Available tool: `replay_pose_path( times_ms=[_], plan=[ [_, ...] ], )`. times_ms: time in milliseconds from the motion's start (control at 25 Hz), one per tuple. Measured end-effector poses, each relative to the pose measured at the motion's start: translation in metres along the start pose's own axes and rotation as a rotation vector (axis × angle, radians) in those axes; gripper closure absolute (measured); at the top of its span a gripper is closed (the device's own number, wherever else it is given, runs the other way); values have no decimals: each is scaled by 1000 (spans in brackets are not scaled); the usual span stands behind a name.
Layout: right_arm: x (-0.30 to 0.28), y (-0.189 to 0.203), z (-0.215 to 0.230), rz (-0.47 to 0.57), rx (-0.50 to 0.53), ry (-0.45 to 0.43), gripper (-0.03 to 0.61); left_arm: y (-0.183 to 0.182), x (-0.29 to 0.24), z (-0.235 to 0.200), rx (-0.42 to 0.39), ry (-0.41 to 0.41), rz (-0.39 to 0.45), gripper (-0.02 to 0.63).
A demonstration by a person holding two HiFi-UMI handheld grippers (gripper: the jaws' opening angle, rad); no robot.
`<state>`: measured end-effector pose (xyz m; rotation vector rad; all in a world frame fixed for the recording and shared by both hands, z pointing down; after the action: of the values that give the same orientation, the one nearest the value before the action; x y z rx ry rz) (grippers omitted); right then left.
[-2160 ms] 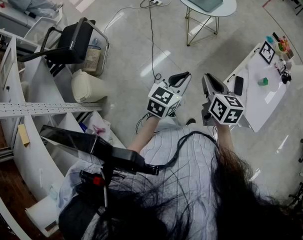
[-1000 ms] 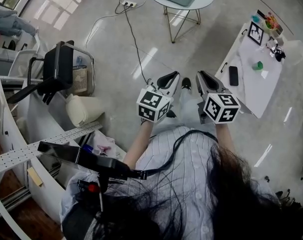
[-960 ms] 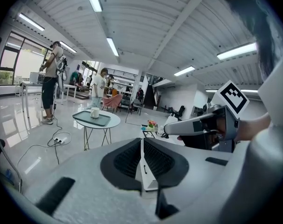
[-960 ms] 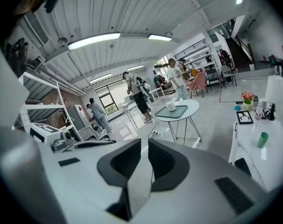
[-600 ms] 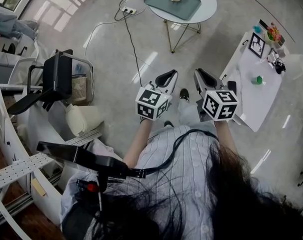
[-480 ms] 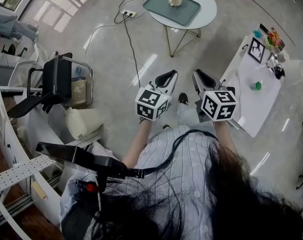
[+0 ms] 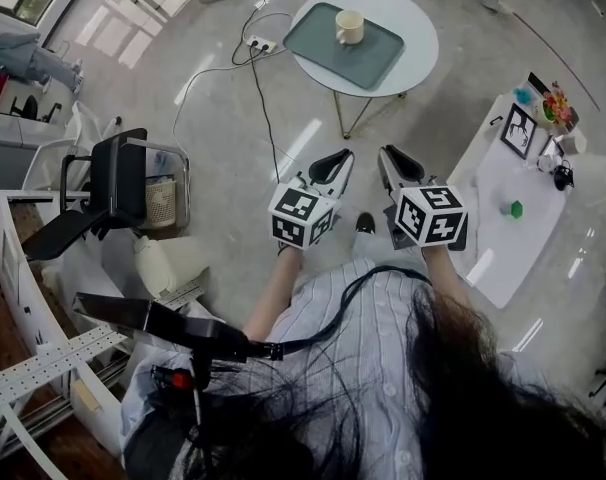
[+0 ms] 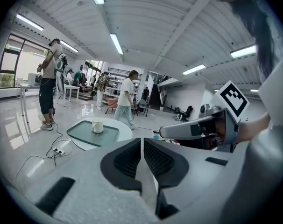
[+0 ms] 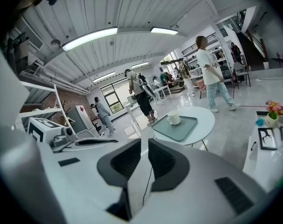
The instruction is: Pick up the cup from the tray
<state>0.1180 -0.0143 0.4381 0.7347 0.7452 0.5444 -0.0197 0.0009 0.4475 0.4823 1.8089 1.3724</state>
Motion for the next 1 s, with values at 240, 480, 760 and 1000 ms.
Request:
replay_pose_path(
  times_ms=[240, 480, 760, 1000],
  plan=[
    [-21, -12, 17, -27, -3, -21, 514, -7, -27, -15, 23, -8, -5, 581],
    [-35, -26, 27, -37, 14, -39, 514, -20, -41, -24, 8, -41, 21, 581],
    [-47, -35, 34, -44, 2, -34, 514, -22, -53, -39, 24, -38, 13, 581],
    [-65, -45, 53, -40, -13, 7, 514, -27, -85, -64, 20, -3, 10, 581]
  ],
)
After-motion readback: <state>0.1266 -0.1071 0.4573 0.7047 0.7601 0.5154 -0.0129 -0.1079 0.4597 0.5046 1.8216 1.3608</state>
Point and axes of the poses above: the fingertips, and each gripper's own axes: x backward along the fingers, z to its right, y out of its underside, the point moved 6 cm from there along x, backward along the fingers, and after that the axes turned 8 degrees about -x, right-handed, at the moved point
